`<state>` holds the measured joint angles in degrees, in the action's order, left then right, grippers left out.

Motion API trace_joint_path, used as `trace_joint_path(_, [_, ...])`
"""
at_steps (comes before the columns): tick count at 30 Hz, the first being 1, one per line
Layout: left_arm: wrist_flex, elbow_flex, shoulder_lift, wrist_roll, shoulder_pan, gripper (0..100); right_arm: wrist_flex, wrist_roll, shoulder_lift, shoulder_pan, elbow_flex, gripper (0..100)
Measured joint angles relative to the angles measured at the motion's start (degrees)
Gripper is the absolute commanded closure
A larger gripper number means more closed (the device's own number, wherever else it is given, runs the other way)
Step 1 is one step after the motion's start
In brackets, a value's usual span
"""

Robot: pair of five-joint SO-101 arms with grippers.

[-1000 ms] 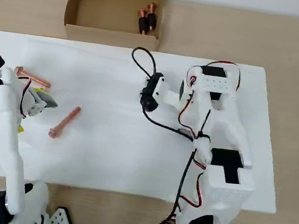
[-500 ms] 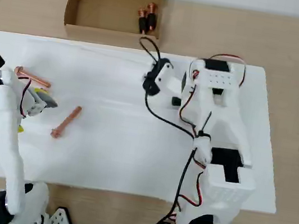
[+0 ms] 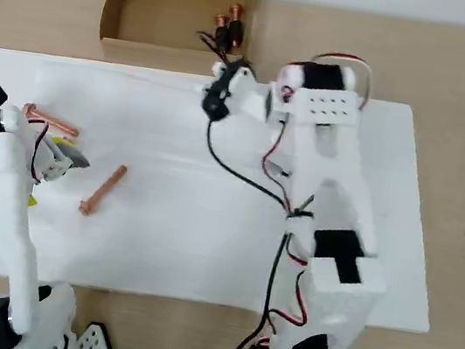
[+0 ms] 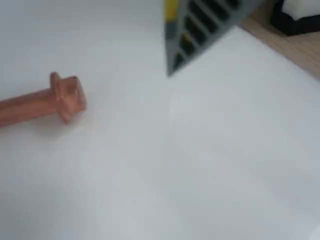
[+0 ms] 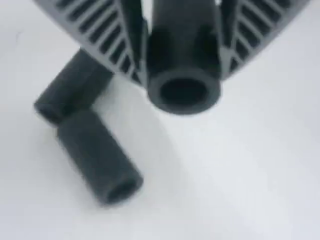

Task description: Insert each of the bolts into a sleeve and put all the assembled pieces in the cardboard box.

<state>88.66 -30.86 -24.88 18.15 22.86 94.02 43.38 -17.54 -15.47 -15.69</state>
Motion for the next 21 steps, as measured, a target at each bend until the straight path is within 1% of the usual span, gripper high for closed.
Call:
trace_joint_path(2, [-0.3,0.0,0.0,1.6,0.0,65,0.0,-3.3,0.5,-2.3,-2.9,98.8])
trace_joint_path(4, [-1.8,0.0,0.0,5.5,0.0,65,-1.2,-6.0,1.8,-4.6,-4.7,98.8])
trace_joint_path(7, [-4.1,0.0,0.2,11.7,-0.2,65,-2.1,-7.7,4.0,-6.6,-5.4,98.8])
trace_joint_path(9, [-6.4,0.0,0.3,13.8,-1.2,65,-2.1,-8.2,4.4,-6.9,-5.4,98.8])
trace_joint_path(11, [-7.6,-0.4,0.7,13.6,-3.2,65,-2.1,-8.4,4.5,-6.9,-4.9,98.8])
trace_joint_path(13, [-8.2,-0.8,1.0,8.5,-5.5,65,-2.1,-8.5,4.7,-6.9,-3.7,98.8])
trace_joint_path(14, [-8.4,-0.9,1.3,4.2,-6.0,65,-2.1,-8.5,4.7,-6.9,-3.2,98.8])
trace_joint_path(21, [-8.7,-1.1,3.7,-31.6,-6.5,65,-0.4,-8.5,7.4,-6.2,-2.9,98.8])
